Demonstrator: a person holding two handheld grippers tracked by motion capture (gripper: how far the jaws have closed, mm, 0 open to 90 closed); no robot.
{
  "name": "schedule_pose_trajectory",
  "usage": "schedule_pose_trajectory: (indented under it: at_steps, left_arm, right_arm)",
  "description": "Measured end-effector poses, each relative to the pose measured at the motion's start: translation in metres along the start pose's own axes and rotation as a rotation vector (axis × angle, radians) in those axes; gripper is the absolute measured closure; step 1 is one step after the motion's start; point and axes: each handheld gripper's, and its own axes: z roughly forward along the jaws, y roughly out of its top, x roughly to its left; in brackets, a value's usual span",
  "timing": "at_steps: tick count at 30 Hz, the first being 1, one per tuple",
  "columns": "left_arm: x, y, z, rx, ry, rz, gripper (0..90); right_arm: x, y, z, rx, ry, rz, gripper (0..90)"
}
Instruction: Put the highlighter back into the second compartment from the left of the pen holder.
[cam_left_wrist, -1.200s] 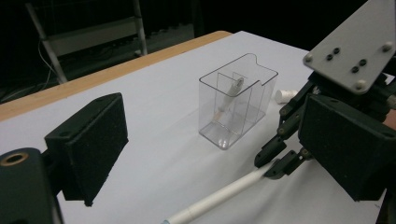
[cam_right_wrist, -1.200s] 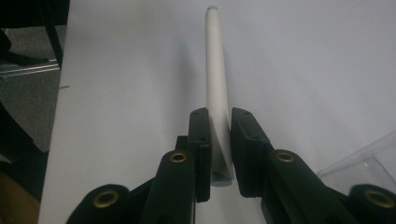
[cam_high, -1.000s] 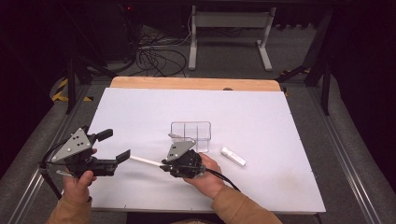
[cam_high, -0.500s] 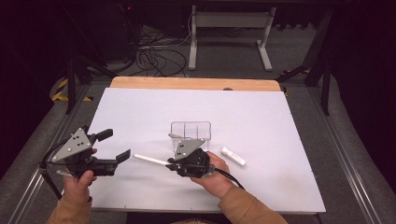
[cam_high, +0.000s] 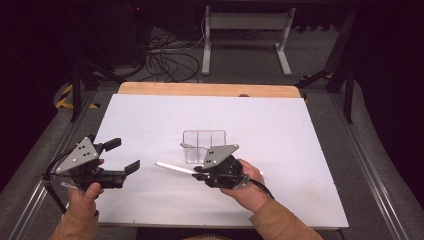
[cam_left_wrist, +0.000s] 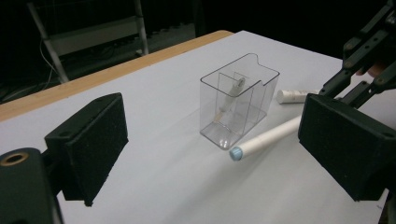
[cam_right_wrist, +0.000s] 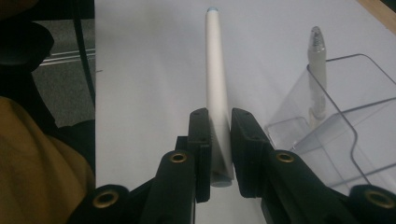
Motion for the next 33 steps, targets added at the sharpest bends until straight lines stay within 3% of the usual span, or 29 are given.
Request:
schedule_pose_trajectory:
  at_steps: [33]
  left_arm:
    - [-0.001,0.000,0.000,0.000,-0.001,0.000,9.0]
  right_arm:
    - [-0.010,-0.012,-0.074,0.070,-0.096,0.036,79.1]
